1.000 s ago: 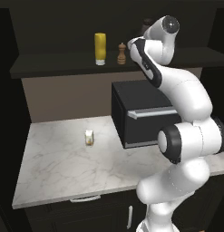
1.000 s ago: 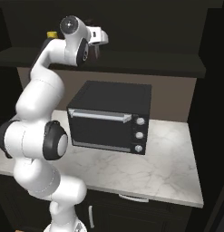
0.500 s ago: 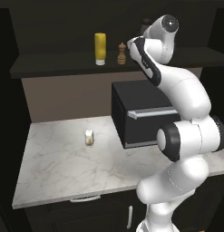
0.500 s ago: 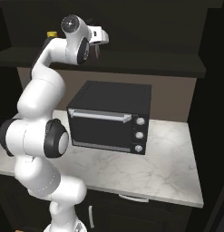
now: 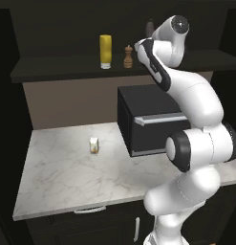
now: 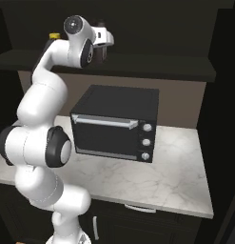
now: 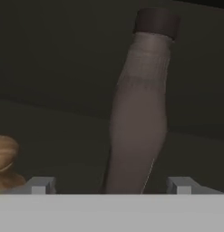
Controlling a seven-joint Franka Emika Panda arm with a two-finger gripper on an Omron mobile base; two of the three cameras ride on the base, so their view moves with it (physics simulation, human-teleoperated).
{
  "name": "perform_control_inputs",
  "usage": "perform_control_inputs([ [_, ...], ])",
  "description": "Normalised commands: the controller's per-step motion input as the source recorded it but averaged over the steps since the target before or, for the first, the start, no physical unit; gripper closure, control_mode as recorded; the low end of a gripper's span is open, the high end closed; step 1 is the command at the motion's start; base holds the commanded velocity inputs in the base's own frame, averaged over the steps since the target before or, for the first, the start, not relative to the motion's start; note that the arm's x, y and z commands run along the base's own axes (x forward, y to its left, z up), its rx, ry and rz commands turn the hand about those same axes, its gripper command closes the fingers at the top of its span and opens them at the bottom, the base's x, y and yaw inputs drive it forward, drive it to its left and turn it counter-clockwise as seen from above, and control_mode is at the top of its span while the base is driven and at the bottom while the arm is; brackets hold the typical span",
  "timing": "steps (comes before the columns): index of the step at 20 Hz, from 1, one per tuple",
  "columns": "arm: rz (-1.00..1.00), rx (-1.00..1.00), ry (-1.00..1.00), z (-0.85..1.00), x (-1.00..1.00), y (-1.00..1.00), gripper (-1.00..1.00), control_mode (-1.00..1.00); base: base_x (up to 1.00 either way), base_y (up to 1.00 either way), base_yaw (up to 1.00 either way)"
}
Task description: There are various items on the counter. Only move the condiments/shakers into the cabinet.
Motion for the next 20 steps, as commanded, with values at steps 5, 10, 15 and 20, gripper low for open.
perform_control_inputs([
  [5,0.0,0.0,-0.04,0.21,-0.65,-0.03,-1.0,-1.0,0.0,0.0,0.0],
  [10,0.0,0.0,-0.01,0.19,-0.77,0.0,-1.0,-1.0,0.0,0.0,0.0],
  [15,0.0,0.0,0.0,0.15,-0.95,0.0,-1.0,-1.0,0.0,0.0,0.0],
  [20,0.0,0.0,0.0,0.05,-1.0,0.0,-1.0,-1.0,0.0,0.0,0.0],
])
